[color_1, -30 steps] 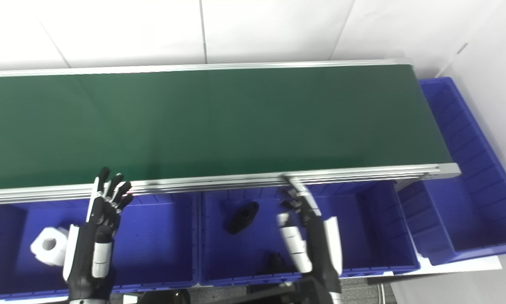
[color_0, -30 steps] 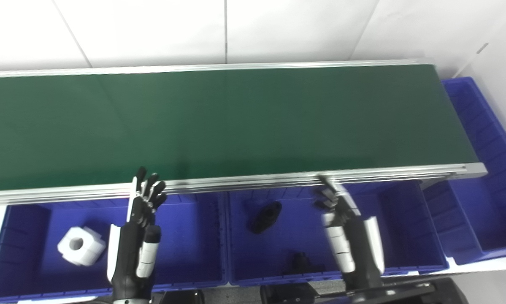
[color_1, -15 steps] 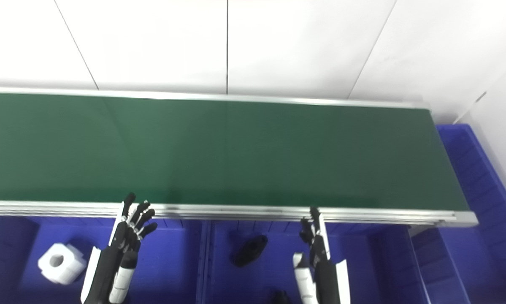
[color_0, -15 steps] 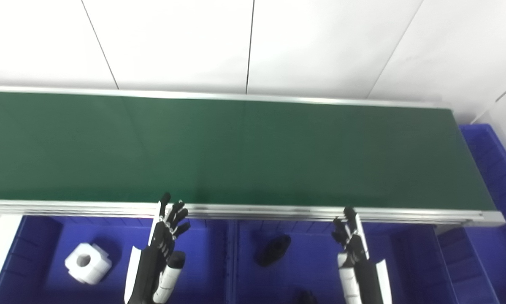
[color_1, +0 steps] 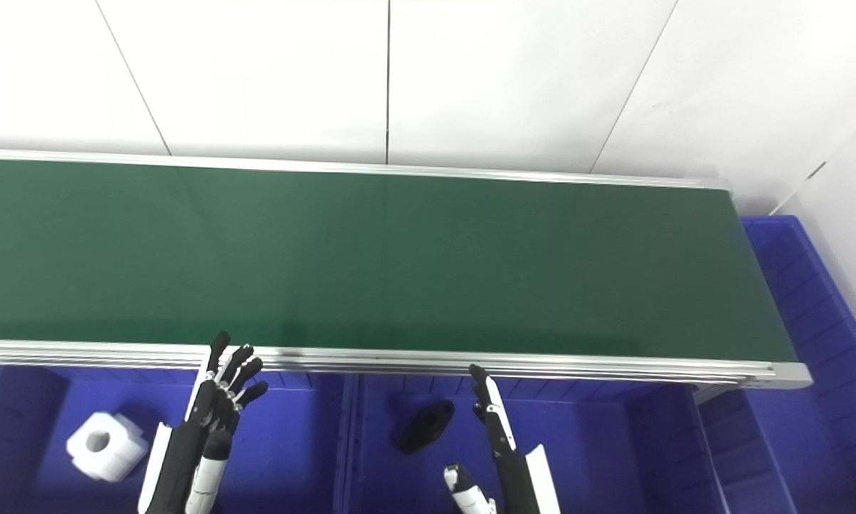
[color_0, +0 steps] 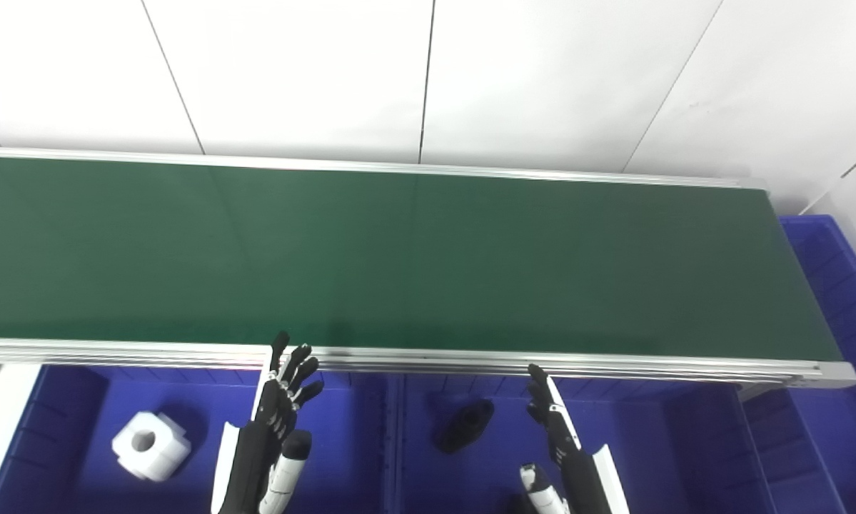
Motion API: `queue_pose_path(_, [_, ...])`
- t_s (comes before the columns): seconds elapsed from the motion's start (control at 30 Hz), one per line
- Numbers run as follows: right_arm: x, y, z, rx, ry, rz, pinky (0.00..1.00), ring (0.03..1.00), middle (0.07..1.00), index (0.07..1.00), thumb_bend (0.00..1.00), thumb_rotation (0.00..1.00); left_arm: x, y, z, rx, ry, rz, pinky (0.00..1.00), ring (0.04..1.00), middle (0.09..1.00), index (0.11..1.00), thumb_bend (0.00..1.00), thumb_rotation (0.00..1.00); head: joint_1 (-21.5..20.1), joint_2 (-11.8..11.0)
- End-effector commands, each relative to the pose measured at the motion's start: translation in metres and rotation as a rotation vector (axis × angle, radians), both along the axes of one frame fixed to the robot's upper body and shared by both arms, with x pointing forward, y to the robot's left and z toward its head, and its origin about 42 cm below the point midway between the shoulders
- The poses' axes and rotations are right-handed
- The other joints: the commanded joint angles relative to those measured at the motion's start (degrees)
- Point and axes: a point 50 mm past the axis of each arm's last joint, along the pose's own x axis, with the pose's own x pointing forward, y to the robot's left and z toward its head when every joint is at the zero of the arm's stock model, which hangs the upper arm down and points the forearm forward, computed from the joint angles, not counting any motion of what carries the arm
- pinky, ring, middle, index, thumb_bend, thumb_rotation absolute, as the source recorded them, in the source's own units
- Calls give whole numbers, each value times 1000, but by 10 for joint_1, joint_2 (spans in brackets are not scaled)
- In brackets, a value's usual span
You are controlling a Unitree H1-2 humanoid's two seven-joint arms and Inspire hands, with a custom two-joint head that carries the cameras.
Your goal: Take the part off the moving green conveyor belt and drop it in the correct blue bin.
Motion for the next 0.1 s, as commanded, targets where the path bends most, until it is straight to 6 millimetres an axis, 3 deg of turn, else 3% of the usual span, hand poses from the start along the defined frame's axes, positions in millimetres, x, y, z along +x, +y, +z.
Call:
queue_pose_path(0.0, [4, 3, 9, 10, -37, -9, 934, 969, 1000, 982, 745, 1000, 4, 1, 14, -6, -60, 12, 863, 912, 940, 1000, 720, 948, -10, 14])
queue_pose_path(0.07, [6, 5, 11, 29, -44, -29, 941, 974, 1000, 977, 730, 998, 5, 3, 16, 4, -65, 13, 861, 911, 938, 1000, 728, 959, -21, 24])
